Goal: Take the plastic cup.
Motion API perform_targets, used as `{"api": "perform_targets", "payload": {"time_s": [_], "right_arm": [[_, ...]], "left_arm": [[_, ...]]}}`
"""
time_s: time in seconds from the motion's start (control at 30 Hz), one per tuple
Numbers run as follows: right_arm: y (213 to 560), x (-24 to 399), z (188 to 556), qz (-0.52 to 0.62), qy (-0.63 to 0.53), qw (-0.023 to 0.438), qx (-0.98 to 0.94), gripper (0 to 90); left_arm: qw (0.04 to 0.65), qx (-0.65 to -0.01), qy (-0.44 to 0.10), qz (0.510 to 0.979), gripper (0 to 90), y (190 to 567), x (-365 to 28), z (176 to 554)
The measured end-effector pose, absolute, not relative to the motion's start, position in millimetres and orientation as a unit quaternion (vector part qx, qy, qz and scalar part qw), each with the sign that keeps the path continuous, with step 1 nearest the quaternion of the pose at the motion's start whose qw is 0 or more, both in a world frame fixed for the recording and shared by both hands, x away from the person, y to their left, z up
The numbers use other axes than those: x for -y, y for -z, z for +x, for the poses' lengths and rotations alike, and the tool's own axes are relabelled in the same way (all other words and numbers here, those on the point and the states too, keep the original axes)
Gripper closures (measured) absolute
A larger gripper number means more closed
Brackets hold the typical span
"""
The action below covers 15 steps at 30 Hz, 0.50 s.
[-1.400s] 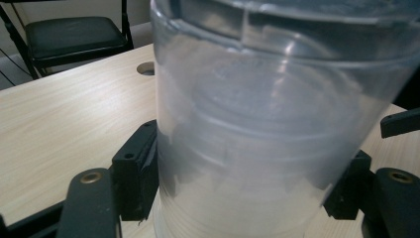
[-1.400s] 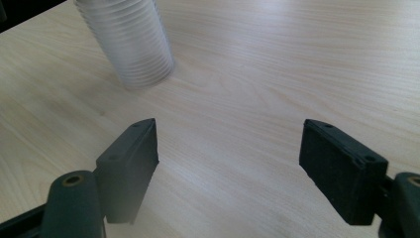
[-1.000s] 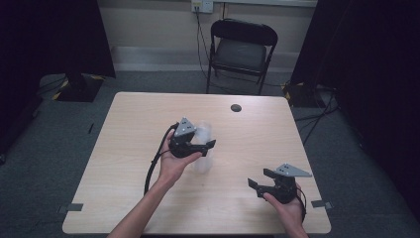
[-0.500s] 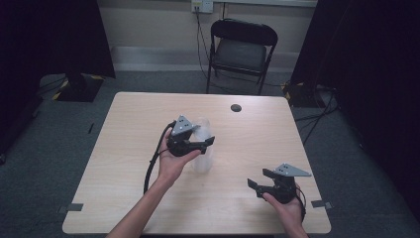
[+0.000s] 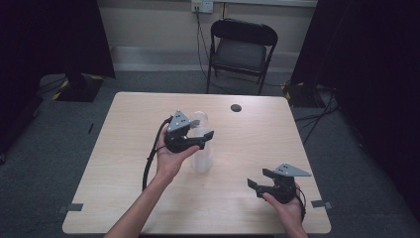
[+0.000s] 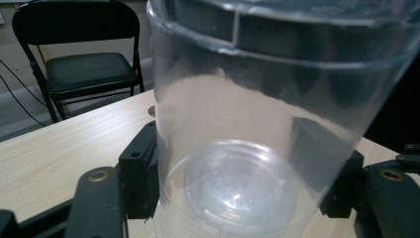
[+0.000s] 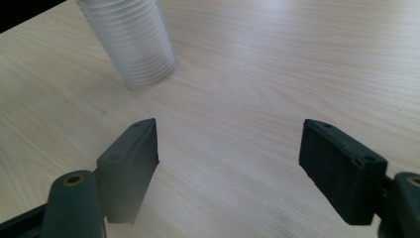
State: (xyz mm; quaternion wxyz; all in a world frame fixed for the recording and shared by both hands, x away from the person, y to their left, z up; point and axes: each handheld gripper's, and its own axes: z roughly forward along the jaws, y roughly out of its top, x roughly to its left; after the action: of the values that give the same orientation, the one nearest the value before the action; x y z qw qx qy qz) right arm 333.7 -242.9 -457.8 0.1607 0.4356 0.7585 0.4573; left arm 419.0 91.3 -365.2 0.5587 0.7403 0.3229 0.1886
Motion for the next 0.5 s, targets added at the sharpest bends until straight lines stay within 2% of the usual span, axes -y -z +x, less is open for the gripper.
{"api": "perform_targets", "payload": {"time_s": [0.5], "right_arm": [[459, 242, 335, 0.434, -0.458, 0.159, -0.759, 23.0]], "left_arm": [[0.580, -0.311, -0.205, 0.724, 33.6, 338, -95, 415]]}}
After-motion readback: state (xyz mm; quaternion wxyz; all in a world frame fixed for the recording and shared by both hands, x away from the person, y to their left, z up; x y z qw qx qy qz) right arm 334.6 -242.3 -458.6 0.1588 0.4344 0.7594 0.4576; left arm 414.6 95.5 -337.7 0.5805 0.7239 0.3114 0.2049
